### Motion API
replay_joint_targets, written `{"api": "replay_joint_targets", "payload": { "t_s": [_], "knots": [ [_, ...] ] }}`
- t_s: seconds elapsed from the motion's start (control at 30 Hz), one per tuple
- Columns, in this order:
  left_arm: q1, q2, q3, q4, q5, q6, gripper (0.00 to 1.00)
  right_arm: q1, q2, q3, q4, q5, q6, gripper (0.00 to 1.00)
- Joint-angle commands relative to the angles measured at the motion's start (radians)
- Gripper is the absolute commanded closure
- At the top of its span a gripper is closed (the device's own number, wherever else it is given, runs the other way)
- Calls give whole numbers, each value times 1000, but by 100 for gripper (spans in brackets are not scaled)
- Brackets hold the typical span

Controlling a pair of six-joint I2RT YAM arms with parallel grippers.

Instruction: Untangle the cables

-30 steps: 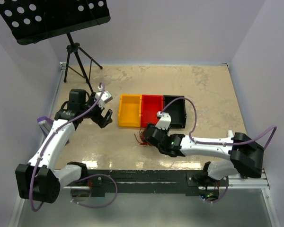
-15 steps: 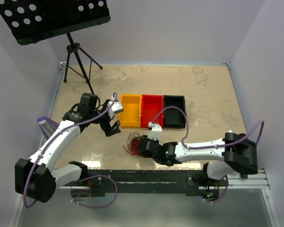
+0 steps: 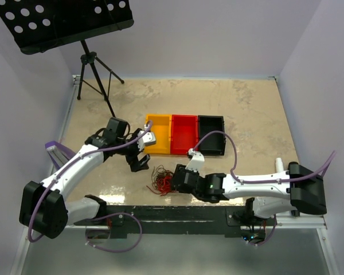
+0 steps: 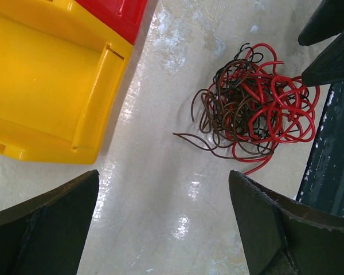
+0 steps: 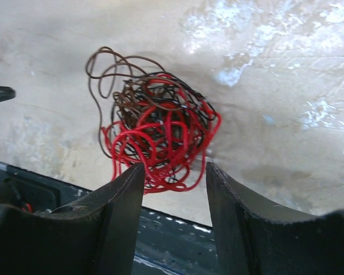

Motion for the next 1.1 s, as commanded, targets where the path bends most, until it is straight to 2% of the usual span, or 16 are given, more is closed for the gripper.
{"api": "replay_joint_targets", "payload": {
  "t_s": [0.0, 0.1, 0.27, 0.47, 0.67, 0.9, 1.07],
  "knots": [
    [-34, -8, -5, -5, 31, 51, 0, 23, -28, -8, -87, 12, 51, 49],
    [-85, 18, -1, 5, 6, 45, 0, 58, -97, -29, -132, 6, 92, 50],
    [-149, 88, 41, 20, -21, 30, 0, 129, -156, -83, -121, -33, 149, 56],
    [-209, 141, 111, 15, -41, 39, 0, 195, -49, -100, -29, -44, 154, 51],
    [-228, 147, 132, -17, -40, 40, 0, 192, 56, -28, -52, 70, 197, 49],
    [-229, 76, 56, 20, -90, 25, 1, 186, -88, 18, -195, 189, 187, 48],
    [-229, 98, 39, 112, -162, -39, 5, 140, -220, -74, -155, 173, 201, 51]
  ]
}}
